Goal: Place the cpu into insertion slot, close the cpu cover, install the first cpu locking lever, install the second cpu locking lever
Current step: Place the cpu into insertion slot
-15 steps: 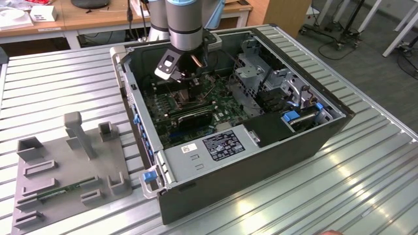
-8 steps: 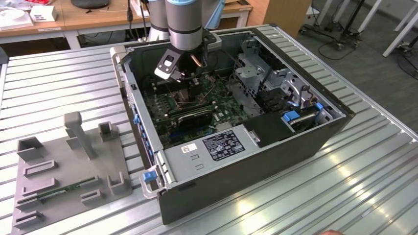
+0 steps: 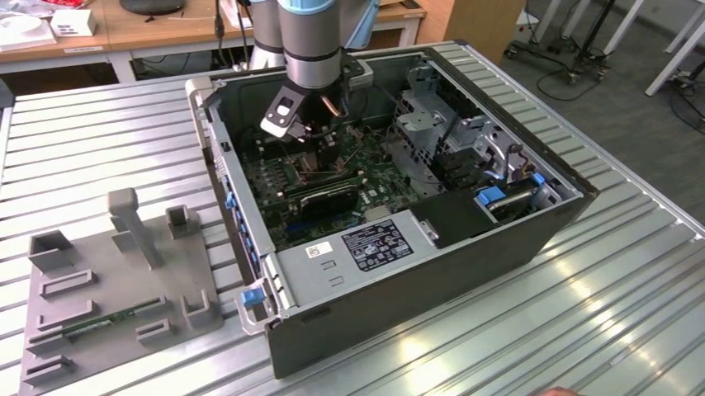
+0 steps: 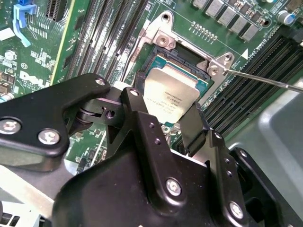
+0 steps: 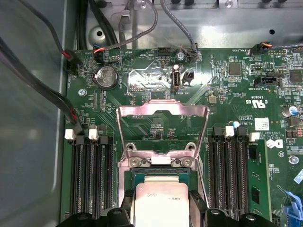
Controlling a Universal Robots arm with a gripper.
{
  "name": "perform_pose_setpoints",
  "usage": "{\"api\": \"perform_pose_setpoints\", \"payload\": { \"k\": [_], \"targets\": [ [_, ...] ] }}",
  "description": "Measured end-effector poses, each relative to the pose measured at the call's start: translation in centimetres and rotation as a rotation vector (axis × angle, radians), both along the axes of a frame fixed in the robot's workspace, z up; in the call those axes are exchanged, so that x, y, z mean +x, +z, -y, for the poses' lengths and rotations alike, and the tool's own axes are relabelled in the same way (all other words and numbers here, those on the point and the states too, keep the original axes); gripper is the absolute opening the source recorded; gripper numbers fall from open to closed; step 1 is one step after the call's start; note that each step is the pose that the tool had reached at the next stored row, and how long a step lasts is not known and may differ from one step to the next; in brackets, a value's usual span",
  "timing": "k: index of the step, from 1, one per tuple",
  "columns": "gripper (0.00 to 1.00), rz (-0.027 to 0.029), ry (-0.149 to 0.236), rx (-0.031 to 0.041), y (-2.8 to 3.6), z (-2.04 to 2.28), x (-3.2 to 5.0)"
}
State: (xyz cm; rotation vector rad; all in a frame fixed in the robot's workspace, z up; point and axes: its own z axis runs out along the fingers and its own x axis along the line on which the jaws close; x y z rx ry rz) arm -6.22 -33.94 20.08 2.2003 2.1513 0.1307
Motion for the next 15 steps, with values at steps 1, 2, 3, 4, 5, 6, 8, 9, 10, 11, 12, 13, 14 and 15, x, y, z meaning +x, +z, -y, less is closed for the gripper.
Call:
{"api": "perform_pose_setpoints", "payload": {
  "k": [1,2,3,4,5,6,8,9,10,11,12,13,14,15],
  "targets": [
    [0.54,0.0000,0.000,0.0001,-0.04,0.00,0.00],
    [0.54,0.0001,0.000,0.0002,-0.10,-0.01,-0.02],
    [0.54,0.0001,0.000,0.0002,-0.18,-0.01,-0.04],
    [0.54,0.0001,0.000,0.0002,-0.23,-0.01,-0.05],
    [0.54,0.0001,0.000,0.0001,-0.28,0.00,-0.07],
    [0.54,0.0000,0.000,0.0001,-0.32,0.00,-0.09],
    [0.54,0.0001,0.000,0.0002,-0.43,-0.01,-0.10],
    [0.54,0.0001,0.000,0.0001,-0.50,-0.01,-0.10],
    [0.54,0.0003,0.000,0.0001,-0.56,0.00,-0.10],
    [0.54,0.0003,0.000,0.0000,-0.60,0.00,-0.11],
    [0.54,0.0003,0.000,0.0000,-0.62,0.00,-0.11],
    [0.54,0.0004,0.000,0.0001,-0.65,0.00,-0.11],
    [0.54,0.0003,0.000,0.0000,-0.66,0.00,-0.11],
    [0.54,0.0003,0.000,0.0000,-0.67,-0.01,-0.11]
  ]
}}
